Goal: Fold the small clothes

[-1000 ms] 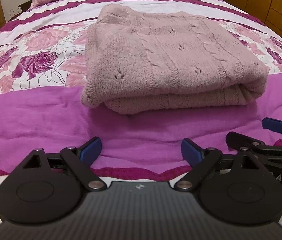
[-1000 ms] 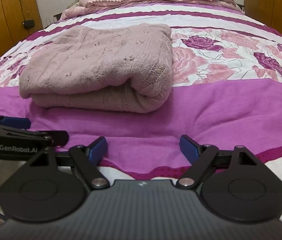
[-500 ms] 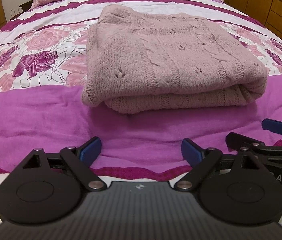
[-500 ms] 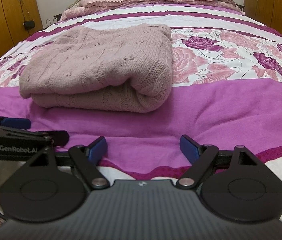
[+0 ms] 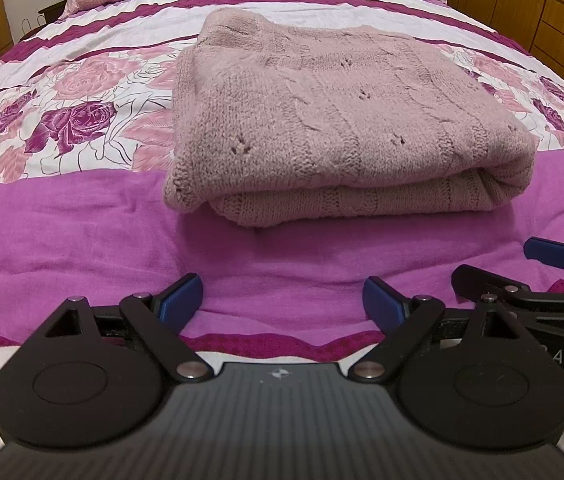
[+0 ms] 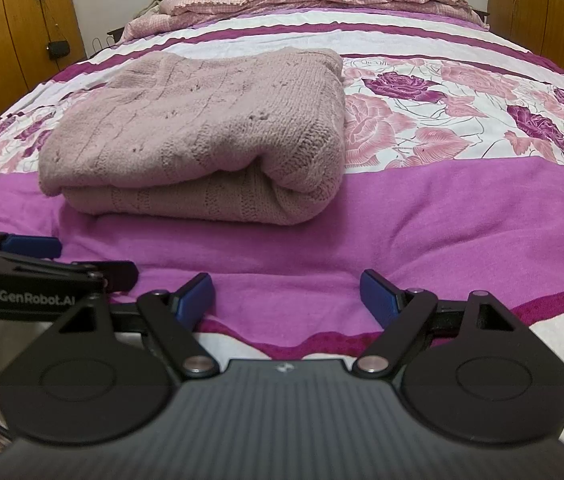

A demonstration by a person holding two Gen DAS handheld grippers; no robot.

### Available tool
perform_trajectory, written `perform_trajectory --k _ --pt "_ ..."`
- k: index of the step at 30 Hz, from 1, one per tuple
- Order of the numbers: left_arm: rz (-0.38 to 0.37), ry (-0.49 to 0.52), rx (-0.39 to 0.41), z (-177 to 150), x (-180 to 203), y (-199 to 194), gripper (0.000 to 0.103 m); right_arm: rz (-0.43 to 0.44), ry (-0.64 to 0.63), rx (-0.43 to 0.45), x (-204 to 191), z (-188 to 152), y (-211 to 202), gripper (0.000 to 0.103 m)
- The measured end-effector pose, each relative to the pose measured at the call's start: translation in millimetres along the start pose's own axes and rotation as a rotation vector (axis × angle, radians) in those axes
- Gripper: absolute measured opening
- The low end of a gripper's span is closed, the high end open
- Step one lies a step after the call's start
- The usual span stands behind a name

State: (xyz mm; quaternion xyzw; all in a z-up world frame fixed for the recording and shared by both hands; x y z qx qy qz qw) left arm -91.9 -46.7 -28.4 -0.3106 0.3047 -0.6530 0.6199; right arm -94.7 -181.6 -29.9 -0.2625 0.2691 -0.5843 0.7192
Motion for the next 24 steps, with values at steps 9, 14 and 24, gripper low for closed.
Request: perform_trajectory --k 9,14,24 --pt "0.0 0.001 0.0 -0.1 0.2 0.0 0.092 0.0 0.0 0.001 0.2 0.0 -0.2 0.082" --pt "0.001 0.002 0.001 -0.1 0.2 0.2 0.092 0.001 0.0 0.002 0.2 -0.4 0.0 0.082" --pt "0.006 0.009 -0.001 -1.1 0.4 1.3 0.092 0.0 0.0 0.0 0.0 -0.4 0.2 0.082"
Point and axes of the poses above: each gripper's, at about its wrist camera, not at the fingertips, and y roughly the way its jaws point, x to its right, z to its top, the point moved 7 cm from there along y, roughly the way its jaws point, and after that the axes turned 1 degree about -z, right-handed, at the moved point
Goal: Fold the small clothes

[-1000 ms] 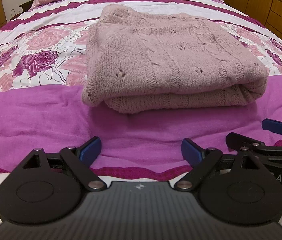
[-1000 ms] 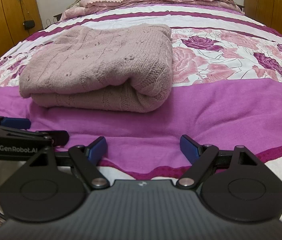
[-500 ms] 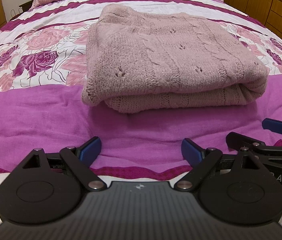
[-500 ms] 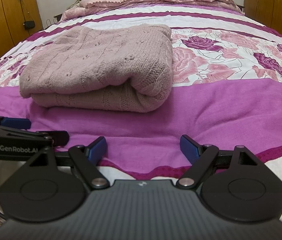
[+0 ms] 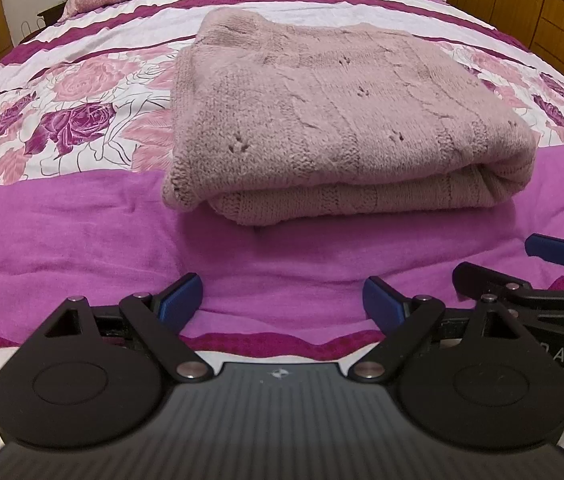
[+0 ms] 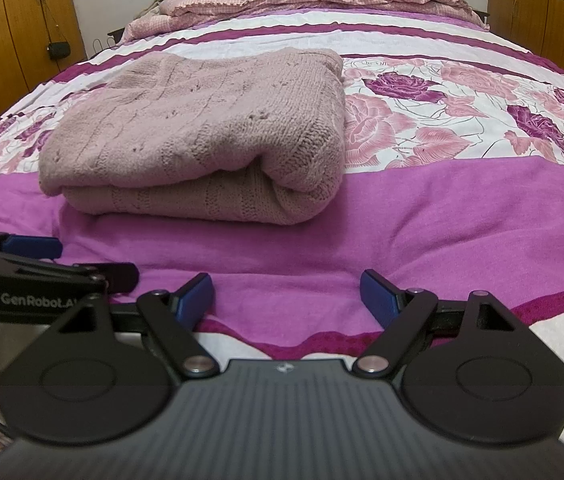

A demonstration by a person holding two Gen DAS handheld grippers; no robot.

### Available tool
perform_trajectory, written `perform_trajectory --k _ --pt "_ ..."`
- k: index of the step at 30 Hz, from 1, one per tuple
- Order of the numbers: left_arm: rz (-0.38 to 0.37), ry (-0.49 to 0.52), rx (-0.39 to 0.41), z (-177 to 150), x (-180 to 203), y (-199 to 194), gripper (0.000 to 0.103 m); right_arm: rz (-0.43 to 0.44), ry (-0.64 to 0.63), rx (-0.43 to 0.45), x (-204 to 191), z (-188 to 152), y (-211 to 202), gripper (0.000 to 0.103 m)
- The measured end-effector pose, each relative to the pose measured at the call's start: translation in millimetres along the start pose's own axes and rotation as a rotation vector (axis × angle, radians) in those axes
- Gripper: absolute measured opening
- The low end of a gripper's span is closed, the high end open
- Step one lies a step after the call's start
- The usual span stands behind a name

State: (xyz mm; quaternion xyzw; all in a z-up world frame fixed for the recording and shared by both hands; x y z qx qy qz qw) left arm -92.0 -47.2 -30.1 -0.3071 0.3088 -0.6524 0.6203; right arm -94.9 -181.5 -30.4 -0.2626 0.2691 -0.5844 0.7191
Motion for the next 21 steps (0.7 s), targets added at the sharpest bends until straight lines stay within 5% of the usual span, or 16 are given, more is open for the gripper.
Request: perform_trajectory --k 21 --pt "0.005 0.006 0.002 -0.7 0.7 0.3 0.092 -0.002 -0.003 -0.001 0.2 0.0 -0.5 0.082"
Point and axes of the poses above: each gripper's, at about its wrist camera, not at the fingertips, and y roughly the way its jaws point, x to its right, z to its top, the point moved 7 cm from there along y, roughly the way its jaws point, and after that the axes turned 1 degree about -z, right-handed, at the moved point
